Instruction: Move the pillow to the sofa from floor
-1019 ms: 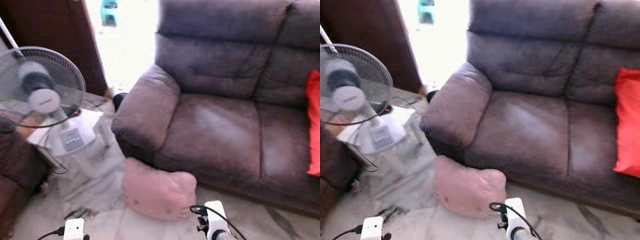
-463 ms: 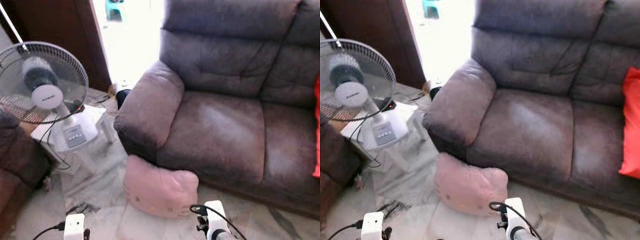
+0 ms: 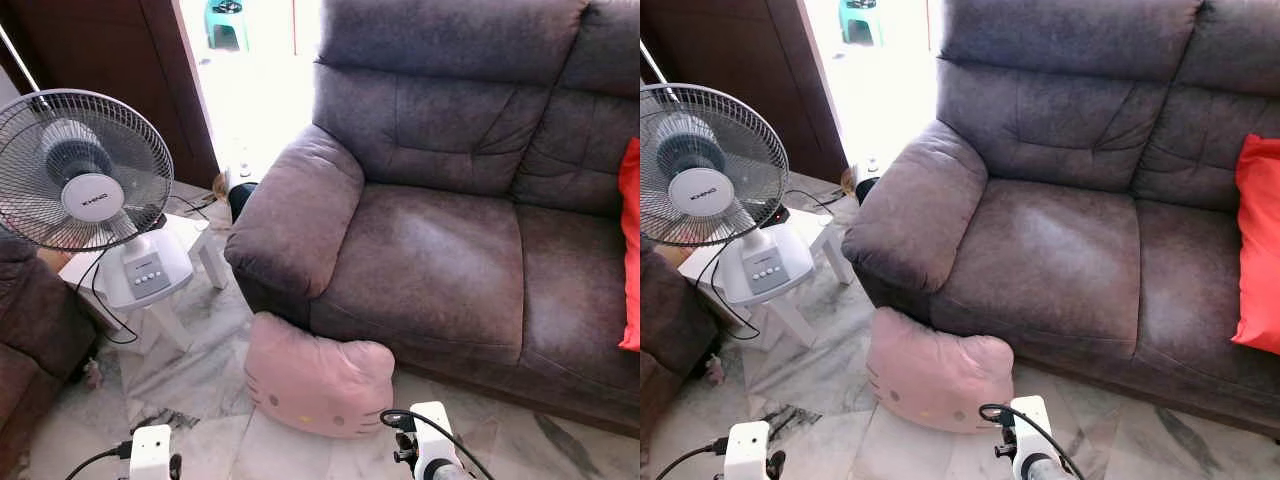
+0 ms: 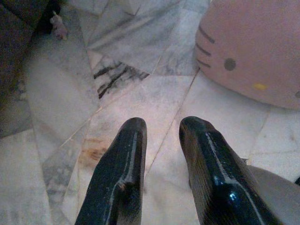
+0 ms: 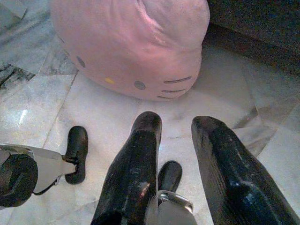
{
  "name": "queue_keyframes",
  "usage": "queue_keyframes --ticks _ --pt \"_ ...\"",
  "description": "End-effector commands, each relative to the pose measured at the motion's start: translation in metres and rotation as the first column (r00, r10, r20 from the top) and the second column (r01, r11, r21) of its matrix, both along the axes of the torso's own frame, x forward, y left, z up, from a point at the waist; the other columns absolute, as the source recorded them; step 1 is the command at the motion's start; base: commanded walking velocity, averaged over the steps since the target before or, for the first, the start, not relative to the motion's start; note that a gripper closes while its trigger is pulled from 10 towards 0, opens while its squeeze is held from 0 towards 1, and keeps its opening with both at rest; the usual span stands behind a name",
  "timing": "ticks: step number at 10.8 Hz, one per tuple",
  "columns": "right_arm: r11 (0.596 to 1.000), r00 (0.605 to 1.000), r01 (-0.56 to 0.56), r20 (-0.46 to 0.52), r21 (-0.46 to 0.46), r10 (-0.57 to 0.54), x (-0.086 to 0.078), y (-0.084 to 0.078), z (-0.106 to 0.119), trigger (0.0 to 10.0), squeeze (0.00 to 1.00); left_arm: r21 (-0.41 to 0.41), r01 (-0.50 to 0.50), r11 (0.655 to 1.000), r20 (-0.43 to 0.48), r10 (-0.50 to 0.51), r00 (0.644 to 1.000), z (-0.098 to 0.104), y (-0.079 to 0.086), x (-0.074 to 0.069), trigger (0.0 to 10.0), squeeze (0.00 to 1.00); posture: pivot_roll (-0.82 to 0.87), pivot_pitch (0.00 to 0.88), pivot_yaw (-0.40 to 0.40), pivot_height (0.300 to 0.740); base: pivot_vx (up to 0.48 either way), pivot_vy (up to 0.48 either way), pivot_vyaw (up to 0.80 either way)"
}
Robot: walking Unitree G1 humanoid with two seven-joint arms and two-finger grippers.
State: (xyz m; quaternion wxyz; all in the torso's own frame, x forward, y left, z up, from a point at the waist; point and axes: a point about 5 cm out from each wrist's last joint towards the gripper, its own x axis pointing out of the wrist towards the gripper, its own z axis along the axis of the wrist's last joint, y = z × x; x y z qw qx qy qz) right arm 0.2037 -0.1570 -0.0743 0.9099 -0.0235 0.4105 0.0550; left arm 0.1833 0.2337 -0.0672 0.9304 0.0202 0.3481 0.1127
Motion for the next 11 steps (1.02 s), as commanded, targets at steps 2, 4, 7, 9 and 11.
queue_keyframes --ticks 2,4,7,9,11 --pt "1.000 0.999 0.021 -0.045 -0.014 -0.022 -0.008 -0.001 -0.005 10.0 0.00 0.009 0.013 1.000 -0.002 -0.013 1.000 -0.001 0.000 -0.004 10.0 0.00 0.14 0.114 0.009 0.740 0.000 0.000 -0.39" --pt "1.000 0.999 0.008 -0.046 -0.023 -0.009 -0.009 -0.002 -0.005 10.0 0.00 0.011 0.015 1.000 -0.005 -0.015 1.000 -0.002 -0.001 -0.005 10.0 0.00 0.14 0.104 0.010 0.740 0.000 0.000 -0.40" --pt "1.000 0.999 -0.016 -0.040 -0.022 0.015 -0.010 -0.002 -0.006 10.0 0.00 -0.002 0.005 1.000 -0.010 -0.005 1.000 -0.003 -0.001 -0.007 10.0 0.00 0.14 0.088 0.007 0.740 0.000 0.000 0.00" --pt "0.999 0.999 -0.023 -0.040 -0.032 0.022 -0.010 -0.003 -0.006 10.0 0.00 -0.007 0.001 1.000 -0.038 -0.001 0.999 -0.005 0.002 -0.011 10.0 0.00 0.14 0.072 0.007 0.740 0.000 0.369 -0.29" --pt "0.999 0.999 -0.021 -0.036 -0.030 0.020 -0.010 -0.004 -0.006 10.0 0.00 -0.012 -0.004 1.000 -0.061 0.003 0.998 -0.007 0.004 -0.015 10.0 0.00 0.14 0.069 0.004 0.740 0.000 0.371 0.00"
